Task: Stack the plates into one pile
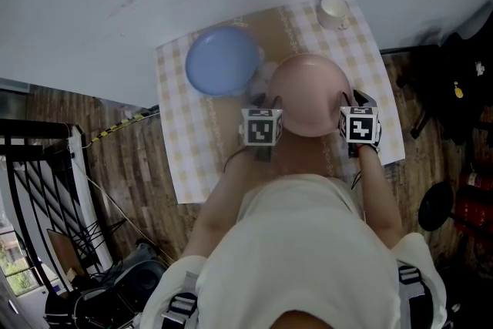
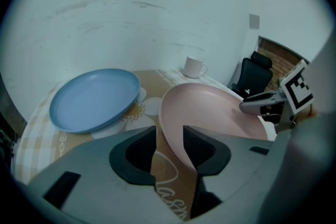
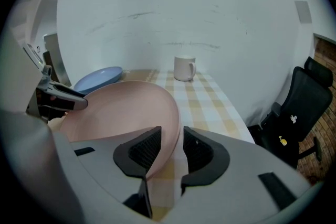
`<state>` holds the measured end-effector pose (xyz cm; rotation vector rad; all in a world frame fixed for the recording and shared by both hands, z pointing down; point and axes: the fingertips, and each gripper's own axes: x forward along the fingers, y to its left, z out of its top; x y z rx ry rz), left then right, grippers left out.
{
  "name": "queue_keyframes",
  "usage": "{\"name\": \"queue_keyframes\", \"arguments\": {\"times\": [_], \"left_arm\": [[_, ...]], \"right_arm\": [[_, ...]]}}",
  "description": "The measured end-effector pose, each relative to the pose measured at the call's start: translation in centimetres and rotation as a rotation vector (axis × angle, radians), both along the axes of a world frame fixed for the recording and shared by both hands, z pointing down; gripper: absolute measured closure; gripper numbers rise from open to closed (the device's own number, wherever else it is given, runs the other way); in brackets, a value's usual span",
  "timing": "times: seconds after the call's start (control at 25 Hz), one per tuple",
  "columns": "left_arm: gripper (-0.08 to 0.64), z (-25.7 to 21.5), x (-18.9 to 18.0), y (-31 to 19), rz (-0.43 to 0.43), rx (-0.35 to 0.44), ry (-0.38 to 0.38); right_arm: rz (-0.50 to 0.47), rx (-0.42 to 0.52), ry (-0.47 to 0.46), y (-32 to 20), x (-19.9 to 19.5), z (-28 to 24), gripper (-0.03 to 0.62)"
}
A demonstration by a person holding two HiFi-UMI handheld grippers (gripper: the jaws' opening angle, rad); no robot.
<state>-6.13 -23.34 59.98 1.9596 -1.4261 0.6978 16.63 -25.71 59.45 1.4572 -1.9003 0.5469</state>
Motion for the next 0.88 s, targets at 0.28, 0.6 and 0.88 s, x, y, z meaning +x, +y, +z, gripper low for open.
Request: {"name": "queue_keyframes", "arguments": {"times": [0.28,0.6,0.88], "left_arm": [[0.413,1.3,0.2,0.9,-0.025,-0.051,0.050],[0.411,1.8,0.3,1.1,-0.080,-0.089,0.135],[0.436,2.4,1.0,1.4,-0.078,-0.132,0.161]], "right_arm": [[0.017,-0.034,-0.064,0.9,-0.5,0.9,0.448],[0.029,-0.060,-0.098,1.9,-0.7,1.9,0.437],[0.038,-0.066,-0.101,1.9,-0.8,1.9,0.441]]}}
